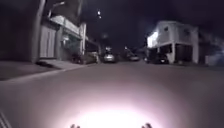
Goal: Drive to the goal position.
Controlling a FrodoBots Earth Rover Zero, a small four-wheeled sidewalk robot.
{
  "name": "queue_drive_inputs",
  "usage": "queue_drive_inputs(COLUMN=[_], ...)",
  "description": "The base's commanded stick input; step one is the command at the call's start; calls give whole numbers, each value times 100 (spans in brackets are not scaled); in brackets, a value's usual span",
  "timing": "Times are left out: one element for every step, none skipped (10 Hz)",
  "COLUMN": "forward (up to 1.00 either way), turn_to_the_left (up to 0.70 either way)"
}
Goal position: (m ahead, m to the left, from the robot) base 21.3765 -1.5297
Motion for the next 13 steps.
queue_drive_inputs(forward=[100,100,100,100,100,100,100,100,100,100,100,100,100], turn_to_the_left=[0,0,0,0,0,0,0,0,-5,-16,-27,-38,-12])
